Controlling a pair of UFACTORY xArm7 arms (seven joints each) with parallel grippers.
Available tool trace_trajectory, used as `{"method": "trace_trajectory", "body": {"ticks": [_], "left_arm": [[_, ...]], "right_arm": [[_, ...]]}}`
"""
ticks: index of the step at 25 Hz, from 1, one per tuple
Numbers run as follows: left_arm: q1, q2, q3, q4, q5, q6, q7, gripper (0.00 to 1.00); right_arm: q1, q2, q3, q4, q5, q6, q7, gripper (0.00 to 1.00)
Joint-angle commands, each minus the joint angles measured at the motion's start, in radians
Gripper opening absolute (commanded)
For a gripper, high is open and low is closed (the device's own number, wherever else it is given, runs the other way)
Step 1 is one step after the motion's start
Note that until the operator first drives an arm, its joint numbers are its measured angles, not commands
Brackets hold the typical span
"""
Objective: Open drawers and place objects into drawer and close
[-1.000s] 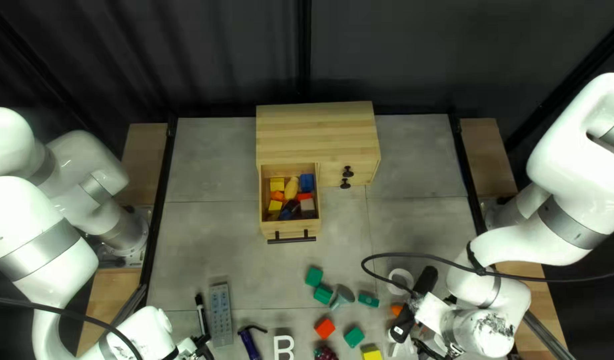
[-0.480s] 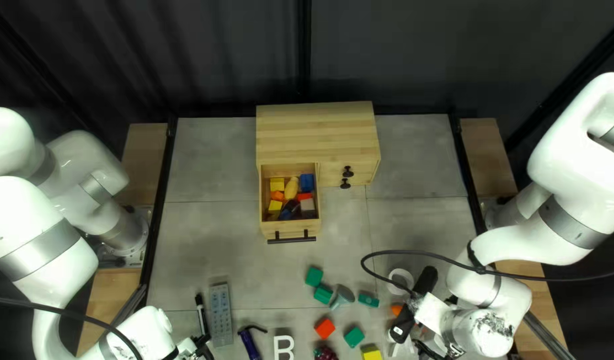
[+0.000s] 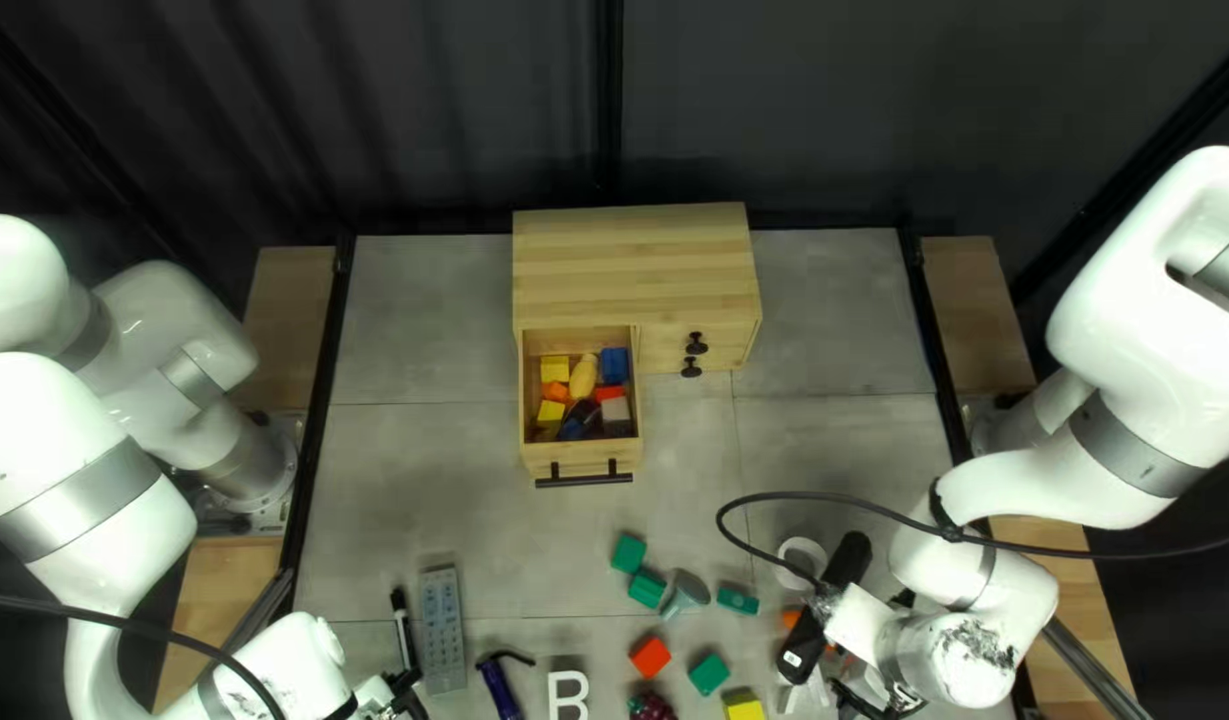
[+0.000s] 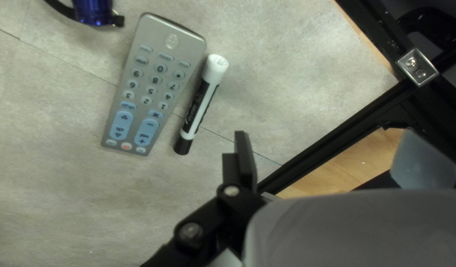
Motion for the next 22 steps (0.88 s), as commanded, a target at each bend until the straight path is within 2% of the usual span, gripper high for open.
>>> {"method": "trace_trajectory", "body": {"ticks": [1,4,12,16,22], "left_arm": [[0.0,0.0,0.0,0.0,0.0,0.0,0.0,1.0],[0.0,0.0,0.0,0.0,0.0,0.0,0.0,1.0],[0.0,0.0,0.0,0.0,0.0,0.0,0.0,1.0],[0.0,0.0,0.0,0.0,0.0,0.0,0.0,1.0],[0.0,0.0,0.0,0.0,0.0,0.0,0.0,1.0]], "right_arm": [[-0.005,0.015,-0.006,0.002,-0.009,-0.003,-0.013,0.09],[-0.007,0.011,-0.004,0.011,-0.003,0.012,-0.026,0.09],[-0.009,-0.08,0.022,0.075,0.077,0.164,-0.129,0.08],[-0.004,-0.145,0.028,0.144,0.13,0.306,-0.203,0.08],[-0.015,-0.183,0.012,0.279,0.141,0.507,-0.298,0.08]]}}
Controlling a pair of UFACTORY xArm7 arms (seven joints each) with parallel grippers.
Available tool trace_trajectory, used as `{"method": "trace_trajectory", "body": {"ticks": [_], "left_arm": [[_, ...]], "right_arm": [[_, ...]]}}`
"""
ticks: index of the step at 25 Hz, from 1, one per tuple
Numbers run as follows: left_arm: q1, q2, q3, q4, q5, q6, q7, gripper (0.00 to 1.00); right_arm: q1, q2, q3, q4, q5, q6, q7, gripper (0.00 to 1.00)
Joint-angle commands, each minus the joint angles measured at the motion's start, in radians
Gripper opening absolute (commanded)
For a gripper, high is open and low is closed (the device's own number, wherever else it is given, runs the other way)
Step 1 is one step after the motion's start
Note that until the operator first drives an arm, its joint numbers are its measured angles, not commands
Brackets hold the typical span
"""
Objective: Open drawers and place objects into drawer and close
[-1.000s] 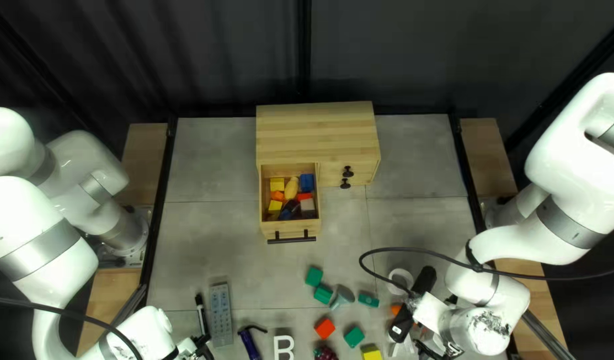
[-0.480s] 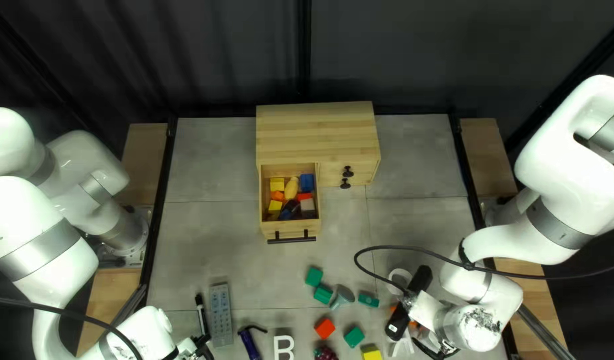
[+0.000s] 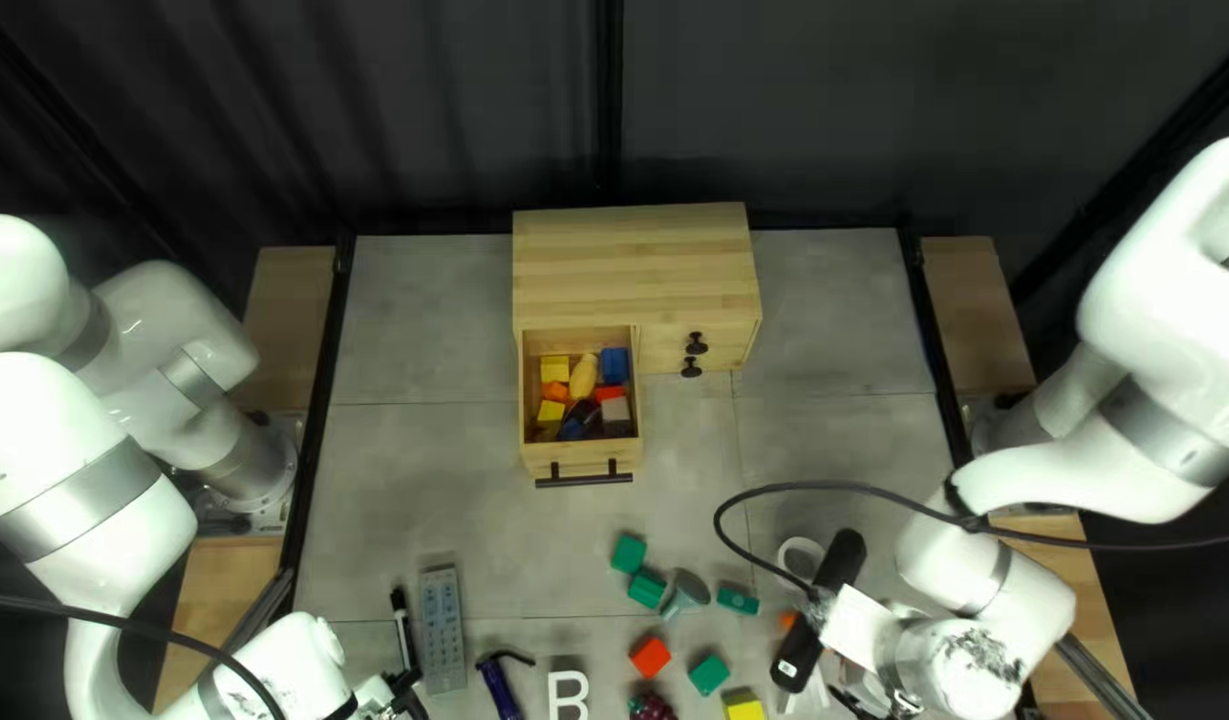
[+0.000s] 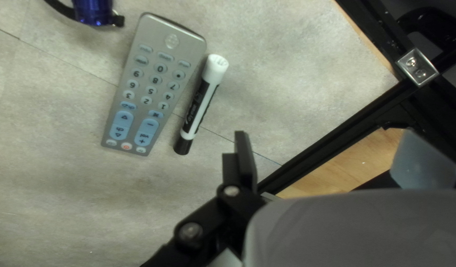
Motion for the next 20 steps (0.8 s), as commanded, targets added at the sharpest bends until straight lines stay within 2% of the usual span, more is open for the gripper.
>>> {"method": "trace_trajectory", "body": {"ticks": [1,6,11,13,20], "left_arm": [[0.0,0.0,0.0,0.0,0.0,0.0,0.0,1.0],[0.0,0.0,0.0,0.0,0.0,0.0,0.0,1.0],[0.0,0.0,0.0,0.0,0.0,0.0,0.0,1.0],[0.0,0.0,0.0,0.0,0.0,0.0,0.0,1.0],[0.0,0.0,0.0,0.0,0.0,0.0,0.0,1.0]], "right_arm": [[-0.022,-0.022,-0.026,0.137,-0.004,0.177,-0.108,0.07],[-0.074,0.031,-0.082,0.326,-0.079,0.33,-0.275,0.06],[-0.124,0.091,-0.131,0.463,-0.148,0.401,-0.432,0.06],[-0.141,0.104,-0.146,0.475,-0.172,0.387,-0.473,0.05],[-0.205,0.114,-0.202,0.416,-0.26,0.248,-0.565,0.05]]}}
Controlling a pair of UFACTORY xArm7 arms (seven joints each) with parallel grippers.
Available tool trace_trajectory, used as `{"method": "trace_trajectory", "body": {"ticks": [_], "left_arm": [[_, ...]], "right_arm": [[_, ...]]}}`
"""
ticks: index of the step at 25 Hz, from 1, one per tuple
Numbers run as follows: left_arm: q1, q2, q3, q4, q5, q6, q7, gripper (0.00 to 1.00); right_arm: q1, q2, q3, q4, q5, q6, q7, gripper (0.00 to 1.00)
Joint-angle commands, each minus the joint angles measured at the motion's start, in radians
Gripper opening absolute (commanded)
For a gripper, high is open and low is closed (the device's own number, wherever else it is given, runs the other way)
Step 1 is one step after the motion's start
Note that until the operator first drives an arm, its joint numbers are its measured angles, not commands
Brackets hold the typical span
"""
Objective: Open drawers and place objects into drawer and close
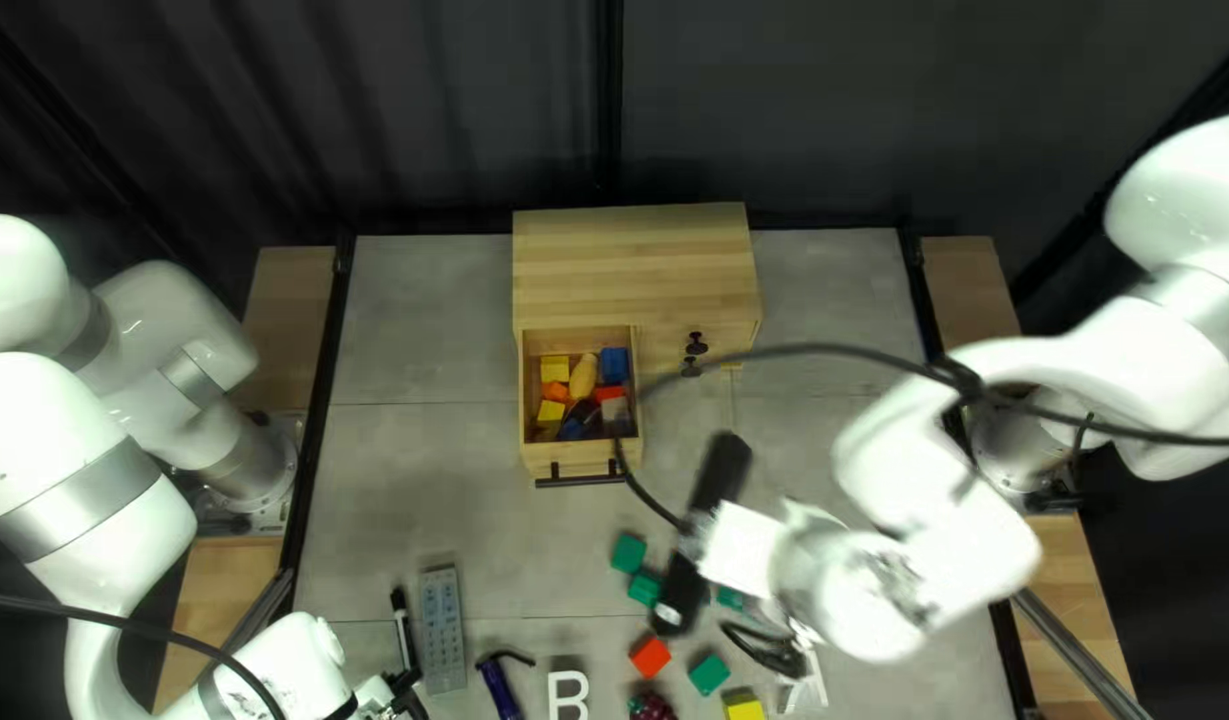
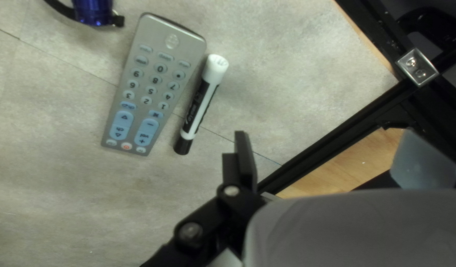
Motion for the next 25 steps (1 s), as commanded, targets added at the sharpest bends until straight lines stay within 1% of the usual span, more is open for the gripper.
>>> {"method": "trace_trajectory", "body": {"ticks": [1,4,11,13,15,16,20,23,24,25], "left_arm": [[0.0,0.0,0.0,0.0,0.0,0.0,0.0,1.0],[0.0,0.0,0.0,0.0,0.0,0.0,0.0,1.0],[0.0,0.0,0.0,0.0,0.0,0.0,0.0,1.0],[0.0,0.0,0.0,0.0,0.0,0.0,0.0,1.0],[0.0,0.0,0.0,0.0,0.0,0.0,0.0,1.0],[0.0,0.0,0.0,0.0,0.0,0.0,0.0,1.0],[0.0,0.0,0.0,0.0,0.0,0.0,0.0,1.0],[0.0,0.0,0.0,0.0,0.0,0.0,0.0,1.0],[0.0,0.0,0.0,0.0,0.0,0.0,0.0,1.0],[0.0,0.0,0.0,0.0,0.0,0.0,0.0,1.0]], "right_arm": [[-0.047,-0.009,-0.04,-0.049,-0.054,-0.092,-0.059,0.06],[-0.08,-0.03,-0.067,-0.085,-0.079,-0.155,-0.1,0.05],[-0.133,0.013,-0.114,-0.087,-0.131,-0.274,-0.153,0.06],[-0.141,0.032,-0.122,-0.078,-0.144,-0.297,-0.158,0.08],[-0.146,0.061,-0.128,-0.05,-0.155,-0.312,-0.164,0.87],[-0.147,0.077,-0.131,-0.033,-0.158,-0.317,-0.168,1.0],[-0.128,0.09,-0.12,0.009,-0.158,-0.273,-0.16,1.0],[-0.1,0.071,-0.1,0.006,-0.156,-0.231,-0.125,1.0],[-0.076,0.06,-0.081,0.006,-0.147,-0.198,-0.096,1.0],[-0.068,0.058,-0.075,0.008,-0.143,-0.186,-0.088,1.0]]}}
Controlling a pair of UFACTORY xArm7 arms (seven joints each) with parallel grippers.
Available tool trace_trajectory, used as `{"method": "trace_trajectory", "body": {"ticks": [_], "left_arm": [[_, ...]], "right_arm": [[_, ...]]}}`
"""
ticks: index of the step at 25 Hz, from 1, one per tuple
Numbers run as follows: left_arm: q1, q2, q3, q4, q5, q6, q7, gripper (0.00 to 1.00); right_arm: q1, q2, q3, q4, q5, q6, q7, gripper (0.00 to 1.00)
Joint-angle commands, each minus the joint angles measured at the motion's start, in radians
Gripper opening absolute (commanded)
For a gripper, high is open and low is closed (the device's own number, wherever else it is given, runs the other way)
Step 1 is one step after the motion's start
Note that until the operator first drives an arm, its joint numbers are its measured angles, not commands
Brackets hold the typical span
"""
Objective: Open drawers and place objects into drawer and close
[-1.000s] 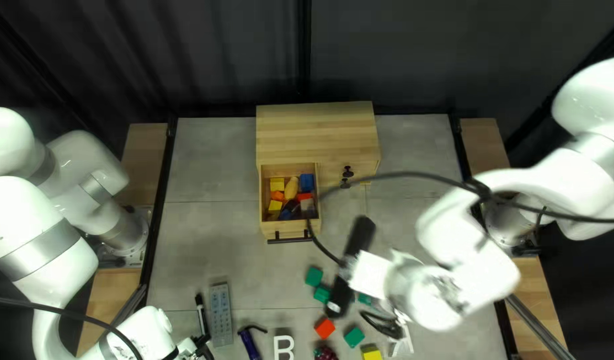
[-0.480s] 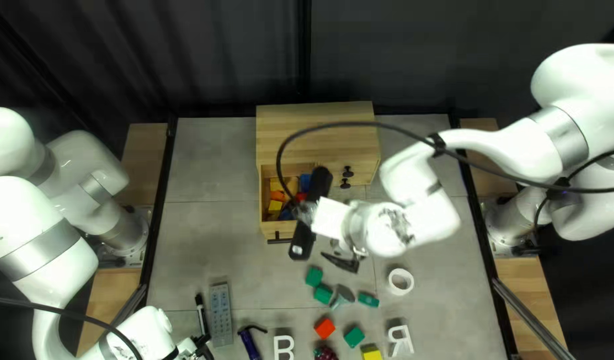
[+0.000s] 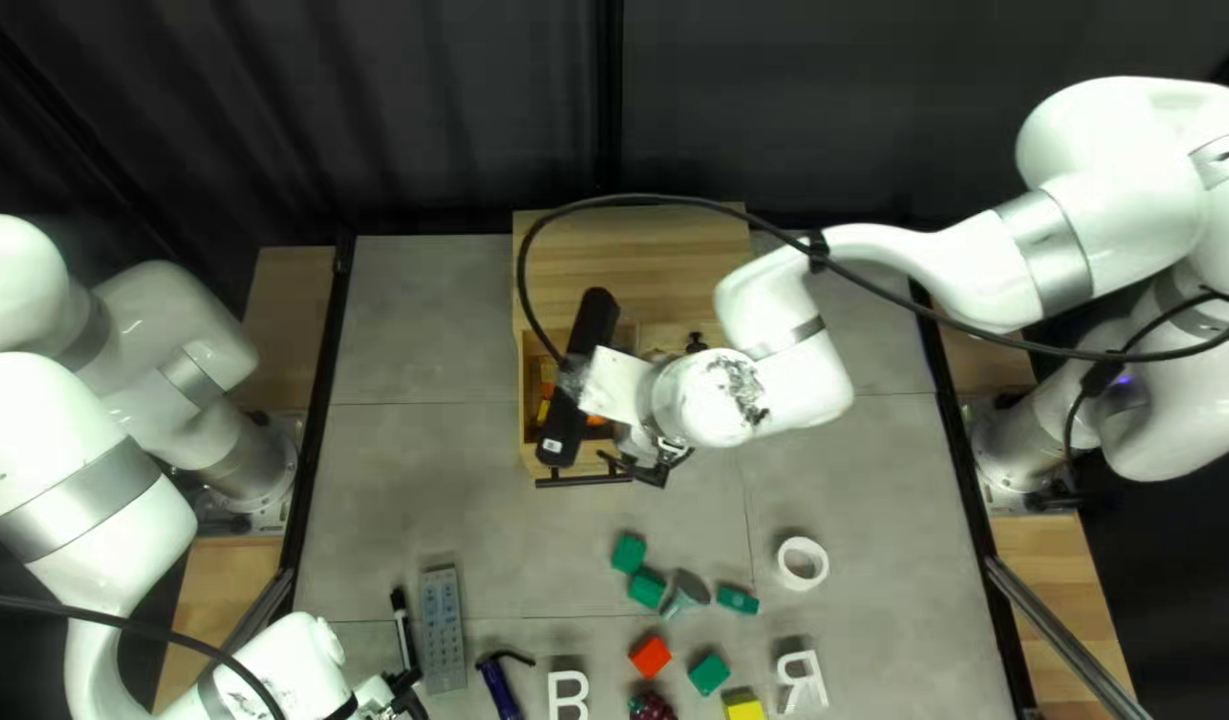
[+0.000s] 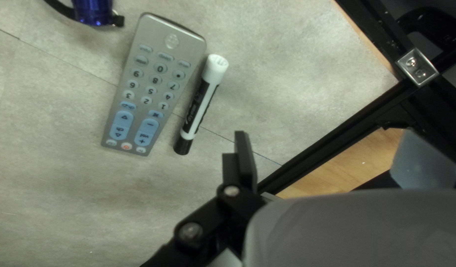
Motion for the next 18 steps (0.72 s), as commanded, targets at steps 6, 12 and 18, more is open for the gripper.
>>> {"method": "trace_trajectory", "body": {"ticks": [6,12,18], "left_arm": [[0.0,0.0,0.0,0.0,0.0,0.0,0.0,1.0],[0.0,0.0,0.0,0.0,0.0,0.0,0.0,1.0],[0.0,0.0,0.0,0.0,0.0,0.0,0.0,1.0]], "right_arm": [[0.162,0.034,0.11,0.055,0.119,0.222,0.304,1.0],[0.193,0.072,0.124,0.009,0.153,0.14,0.466,1.0],[0.196,0.164,0.096,-0.013,0.114,0.0,0.559,1.0]]}}
